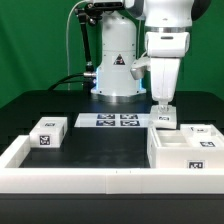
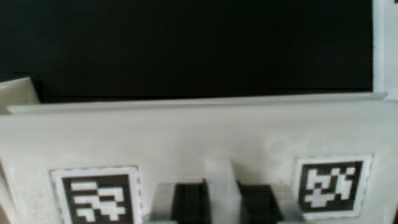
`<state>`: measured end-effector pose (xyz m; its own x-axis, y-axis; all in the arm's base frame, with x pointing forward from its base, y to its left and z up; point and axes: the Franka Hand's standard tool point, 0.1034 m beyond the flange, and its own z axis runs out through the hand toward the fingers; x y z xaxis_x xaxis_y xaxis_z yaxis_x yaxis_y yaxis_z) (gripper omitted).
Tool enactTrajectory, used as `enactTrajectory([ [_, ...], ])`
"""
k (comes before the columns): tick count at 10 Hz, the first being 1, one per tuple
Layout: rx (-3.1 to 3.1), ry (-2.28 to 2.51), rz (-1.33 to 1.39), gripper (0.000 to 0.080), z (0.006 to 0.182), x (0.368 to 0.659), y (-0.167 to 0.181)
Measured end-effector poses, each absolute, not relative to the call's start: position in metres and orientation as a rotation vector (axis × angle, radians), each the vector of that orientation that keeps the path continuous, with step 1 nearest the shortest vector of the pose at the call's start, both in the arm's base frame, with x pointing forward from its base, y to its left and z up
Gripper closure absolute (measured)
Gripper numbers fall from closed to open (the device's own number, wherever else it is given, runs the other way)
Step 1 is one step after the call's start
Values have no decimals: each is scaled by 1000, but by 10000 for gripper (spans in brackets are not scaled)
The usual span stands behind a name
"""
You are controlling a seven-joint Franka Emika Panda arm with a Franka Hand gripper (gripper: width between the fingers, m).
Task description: Assemble cabinet
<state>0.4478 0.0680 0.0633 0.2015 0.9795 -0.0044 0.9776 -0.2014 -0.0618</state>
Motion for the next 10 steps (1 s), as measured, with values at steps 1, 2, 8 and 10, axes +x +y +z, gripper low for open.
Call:
enactTrajectory([
  [1, -2400, -1954, 63, 731, 62, 451, 69],
  [2, -2405, -1950, 55, 731, 63, 455, 70],
  [8, -2364, -2011, 49, 731, 60, 464, 70],
  [10, -2319, -2080, 60, 731, 60, 465, 68],
])
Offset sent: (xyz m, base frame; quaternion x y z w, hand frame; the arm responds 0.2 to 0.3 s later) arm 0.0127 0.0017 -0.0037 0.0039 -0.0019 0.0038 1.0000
